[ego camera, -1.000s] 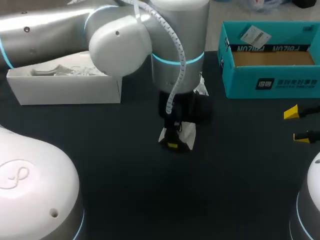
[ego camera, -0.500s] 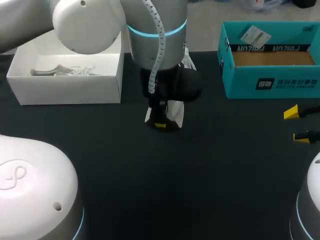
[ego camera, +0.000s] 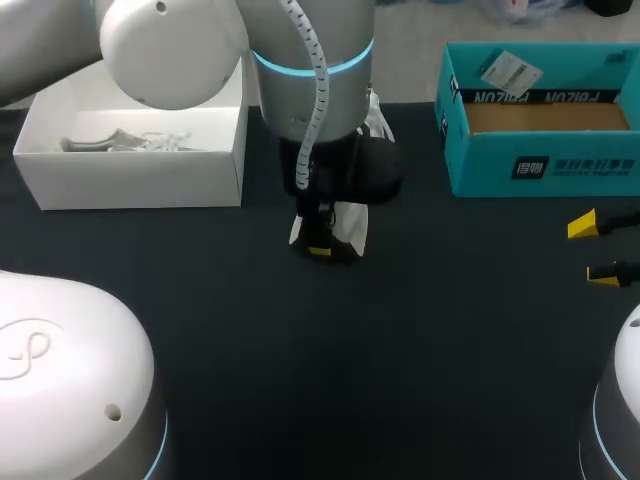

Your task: Take the shoe out of the shoebox, open the shoe tongue, remove and reinsert the insole, then place the shoe into the shoebox

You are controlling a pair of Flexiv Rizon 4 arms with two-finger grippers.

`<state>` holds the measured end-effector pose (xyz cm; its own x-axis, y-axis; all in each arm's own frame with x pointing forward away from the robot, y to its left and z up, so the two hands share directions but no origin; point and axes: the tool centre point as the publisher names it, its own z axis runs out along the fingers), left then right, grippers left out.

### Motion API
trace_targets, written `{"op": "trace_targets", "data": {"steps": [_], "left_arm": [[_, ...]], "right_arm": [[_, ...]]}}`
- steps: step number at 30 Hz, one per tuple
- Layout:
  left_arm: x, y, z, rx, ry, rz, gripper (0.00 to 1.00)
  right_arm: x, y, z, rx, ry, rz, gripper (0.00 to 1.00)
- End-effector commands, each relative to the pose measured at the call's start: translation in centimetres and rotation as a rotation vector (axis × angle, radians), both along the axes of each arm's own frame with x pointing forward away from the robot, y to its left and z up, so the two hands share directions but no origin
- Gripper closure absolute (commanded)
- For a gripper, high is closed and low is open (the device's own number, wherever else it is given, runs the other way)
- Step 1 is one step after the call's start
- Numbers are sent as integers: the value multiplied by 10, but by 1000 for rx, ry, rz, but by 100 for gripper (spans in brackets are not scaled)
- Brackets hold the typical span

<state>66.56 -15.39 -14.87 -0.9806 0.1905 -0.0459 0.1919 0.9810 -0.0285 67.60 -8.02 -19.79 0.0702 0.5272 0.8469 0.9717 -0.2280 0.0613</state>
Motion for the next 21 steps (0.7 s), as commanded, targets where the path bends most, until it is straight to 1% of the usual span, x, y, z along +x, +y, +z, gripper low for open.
{"op": "trace_targets", "data": {"steps": [1, 5, 7, 10, 11, 12, 16, 19, 21], "left_arm": [[0, 1, 1, -2, -1, -1, 100], [5, 32, 16, -27, 43, -12, 100], [9, 51, 23, -27, 53, -29, 100], [14, 75, 27, -28, 58, -45, 100], [18, 86, 26, -25, 55, -47, 100], [21, 92, 24, -22, 54, -48, 100], [41, 128, 11, -10, 47, -12, 100], [55, 152, 7, -17, 45, 8, 100], [68, 175, 4, -13, 46, 20, 100]], "right_arm": [[-1, 0, 0, -3, 0, -2, 0], [-1, 0, 0, -3, 0, -2, 0], [-1, 0, 0, -3, 0, -2, 0], [-1, 0, 0, -3, 0, -2, 0], [-1, 0, 0, -3, 0, -2, 0], [-1, 0, 0, -3, 0, -2, 0], [-1, 0, 0, -3, 0, -2, 0], [-1, 0, 0, -3, 0, -2, 0], [-1, 0, 0, -3, 0, -2, 0]]}}
